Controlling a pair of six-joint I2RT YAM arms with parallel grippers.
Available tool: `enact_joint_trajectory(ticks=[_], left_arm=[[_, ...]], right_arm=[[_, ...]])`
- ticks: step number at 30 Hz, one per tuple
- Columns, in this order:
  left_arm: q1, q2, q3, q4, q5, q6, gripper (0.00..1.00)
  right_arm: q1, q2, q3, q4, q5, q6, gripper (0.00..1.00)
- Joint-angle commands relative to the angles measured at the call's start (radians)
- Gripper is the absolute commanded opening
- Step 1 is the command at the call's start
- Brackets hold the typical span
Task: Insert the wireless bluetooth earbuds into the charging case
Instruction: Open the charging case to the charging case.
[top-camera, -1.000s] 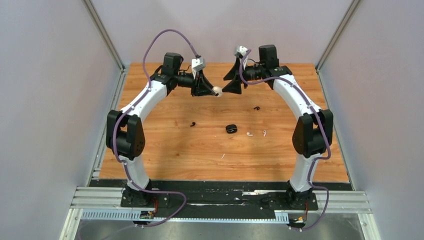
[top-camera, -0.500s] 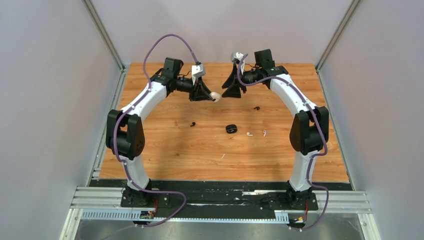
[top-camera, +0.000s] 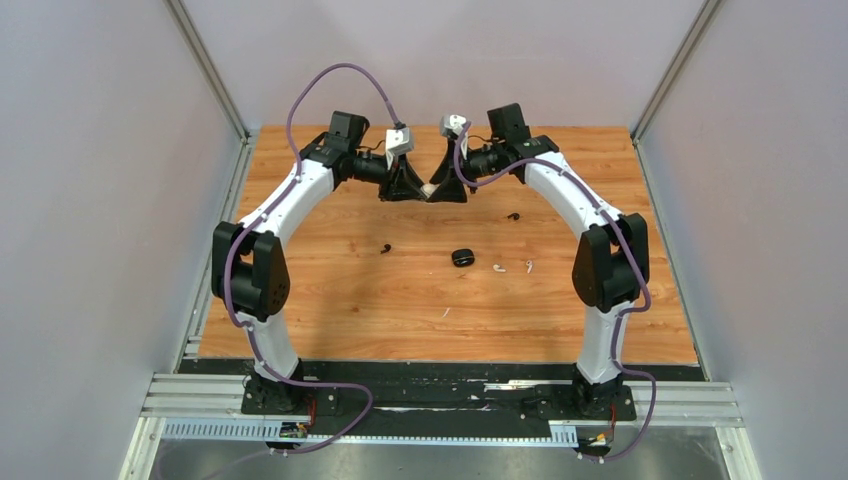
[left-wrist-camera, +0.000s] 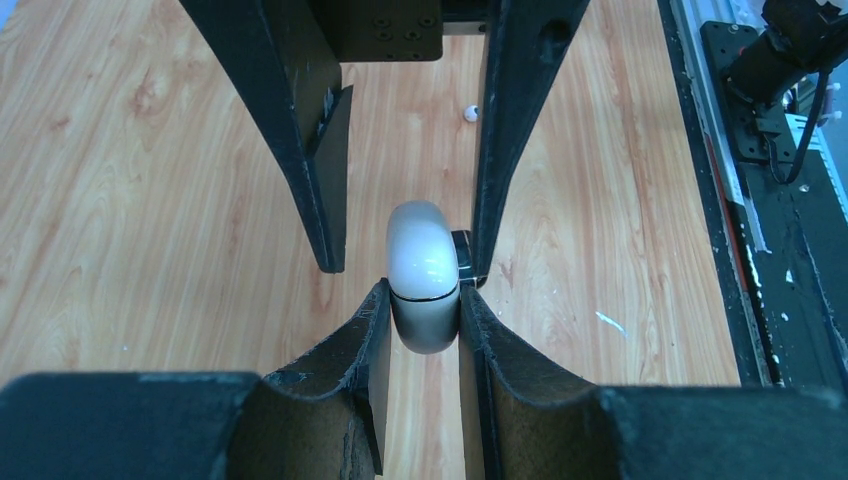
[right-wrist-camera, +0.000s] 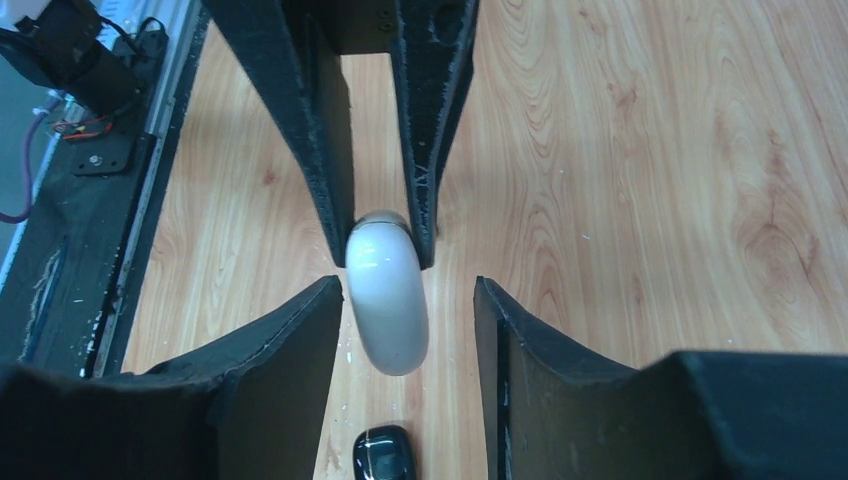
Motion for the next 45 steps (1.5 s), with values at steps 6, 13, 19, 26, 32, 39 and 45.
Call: enact_joint_trajectory(ticks=[6,13,19,26,32,39,45], left_arm=[[-0.011,-0.059,0.022,-0.032,0.011,0.05,0.0],[-0.016,-0.055,0.022,-0.042,0.001,0.064,0.0],[-0.017,-0.049,0.022,-0.057,-0.005,0.066,0.0],[-0.024,-0.042,0.037,-0.09,-0.021,0.097,0.0],[-0.024,-0.039,0.038,-0.092,-0.024,0.098,0.0],[-0.024,-0.04,0.038,-0.09,-0.027,0.091,0.0],[-0.024,-0.054,0.013,-0.04,-0.04,0.055,0.0]], right_arm=[[-0.011,0.022,0.075,0.085,0.147,0.022,0.44],[-0.022,0.018,0.083,0.1,0.168,0.033,0.43],[-0.023,0.011,0.082,0.104,0.182,0.03,0.43],[-0.036,0.014,0.084,0.106,0.196,0.033,0.43],[-0.037,0.015,0.086,0.112,0.204,0.033,0.43],[-0.037,0.01,0.071,0.119,0.21,0.045,0.42],[-0.037,0.002,0.05,0.124,0.196,0.055,0.41]])
